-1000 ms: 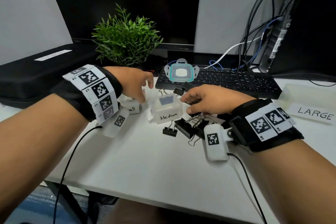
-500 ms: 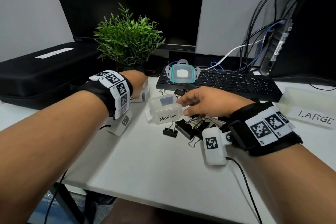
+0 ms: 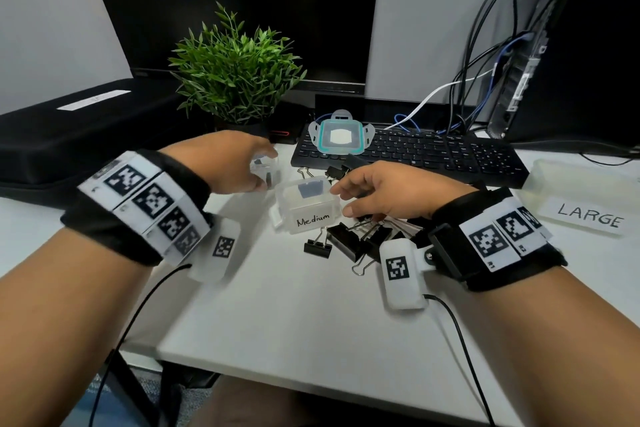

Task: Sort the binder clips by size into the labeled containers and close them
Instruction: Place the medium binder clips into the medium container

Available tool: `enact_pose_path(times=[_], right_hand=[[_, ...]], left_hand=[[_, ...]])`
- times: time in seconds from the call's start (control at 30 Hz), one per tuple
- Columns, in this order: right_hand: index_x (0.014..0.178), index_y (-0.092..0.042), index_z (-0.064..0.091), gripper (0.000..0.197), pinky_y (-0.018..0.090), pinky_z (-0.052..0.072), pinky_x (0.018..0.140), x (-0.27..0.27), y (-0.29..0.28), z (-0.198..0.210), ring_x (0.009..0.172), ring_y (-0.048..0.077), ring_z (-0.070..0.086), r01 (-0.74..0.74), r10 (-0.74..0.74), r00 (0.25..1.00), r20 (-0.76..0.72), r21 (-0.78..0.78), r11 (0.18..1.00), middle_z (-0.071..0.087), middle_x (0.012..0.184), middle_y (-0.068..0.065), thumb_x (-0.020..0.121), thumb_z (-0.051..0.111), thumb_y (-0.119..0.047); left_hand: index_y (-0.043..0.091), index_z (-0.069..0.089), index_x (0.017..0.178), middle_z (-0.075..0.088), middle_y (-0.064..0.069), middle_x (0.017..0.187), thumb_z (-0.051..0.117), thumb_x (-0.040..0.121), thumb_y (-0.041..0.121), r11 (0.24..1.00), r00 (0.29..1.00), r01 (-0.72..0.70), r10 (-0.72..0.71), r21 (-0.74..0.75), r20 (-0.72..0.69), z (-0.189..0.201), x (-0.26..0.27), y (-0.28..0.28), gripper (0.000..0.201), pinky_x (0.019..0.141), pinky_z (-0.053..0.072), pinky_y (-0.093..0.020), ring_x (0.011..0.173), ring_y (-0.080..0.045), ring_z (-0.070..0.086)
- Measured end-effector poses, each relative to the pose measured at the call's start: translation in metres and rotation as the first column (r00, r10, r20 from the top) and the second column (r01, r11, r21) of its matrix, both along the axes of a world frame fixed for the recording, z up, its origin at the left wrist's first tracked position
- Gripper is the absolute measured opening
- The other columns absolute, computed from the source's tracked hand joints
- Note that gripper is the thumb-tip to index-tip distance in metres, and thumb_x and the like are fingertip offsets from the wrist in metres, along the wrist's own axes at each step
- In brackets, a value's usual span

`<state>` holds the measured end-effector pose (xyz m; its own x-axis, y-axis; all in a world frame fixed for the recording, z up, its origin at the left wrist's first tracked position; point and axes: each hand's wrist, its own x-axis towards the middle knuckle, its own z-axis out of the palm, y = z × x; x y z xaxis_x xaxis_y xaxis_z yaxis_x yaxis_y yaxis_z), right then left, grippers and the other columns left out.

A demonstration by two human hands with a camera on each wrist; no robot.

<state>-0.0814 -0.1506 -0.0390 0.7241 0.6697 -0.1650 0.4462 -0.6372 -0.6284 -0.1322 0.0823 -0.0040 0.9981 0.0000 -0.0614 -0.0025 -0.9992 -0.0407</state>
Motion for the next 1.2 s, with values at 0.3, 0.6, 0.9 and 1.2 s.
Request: enact_pose_path(times=[0.3,0.6,0.9,1.2], right_hand=[[0.12,-0.021,0.062,0.035,0.033,0.053,0.085,-0.001,0.011,-0.001,0.09,0.021,0.068,-0.002,0.002,1.0,-0.013,0.015,1.0,0.069,0.109,0.003,0.085,0.069,-0.021],[0.118,-0.02,0.064,0.032,0.026,0.054,0.073,0.013,-0.012,0.007,0.068,-0.004,0.062,0.085,-0.084,0.996,-0.022,0.016,0.996,0.069,0.102,-0.009,0.086,0.068,-0.019],[0.112,-0.021,0.067,0.027,0.032,0.059,0.074,0.022,-0.026,0.004,0.081,0.014,0.066,0.103,-0.106,0.993,-0.058,-0.049,0.993,0.072,0.1,0.003,0.085,0.069,-0.019],[0.111,-0.026,0.066,0.027,0.028,0.055,0.07,0.04,-0.022,0.011,0.075,0.017,0.066,0.099,-0.094,0.995,0.038,-0.168,0.981,0.072,0.097,0.003,0.085,0.069,-0.021]], left_hand=[[0.035,0.048,0.132,0.053,0.006,0.134,0.063,0.088,0.031,0.994,0.999,0.026,-0.03,-0.108,-0.032,-0.008,-0.018,-0.002,0.047,0.102,0.039,-0.036,0.124,-0.017,0.048],[0.028,0.059,0.121,0.06,0.008,0.12,0.069,0.08,0.041,0.985,0.952,0.162,-0.172,-0.061,-0.252,-0.011,0.033,-0.051,0.044,0.096,0.044,-0.032,0.106,-0.015,0.056],[0.034,0.059,0.122,0.058,0.015,0.102,0.06,0.074,0.064,0.97,0.931,0.221,-0.24,-0.096,-0.276,-0.01,0.049,-0.066,0.057,0.093,0.043,-0.029,0.098,-0.009,0.053],[0.036,0.046,0.129,0.047,0.016,0.102,0.071,0.06,0.066,0.98,0.925,0.191,-0.197,-0.052,-0.326,-0.011,0.035,-0.056,0.08,0.081,0.04,-0.029,0.095,-0.011,0.048]])
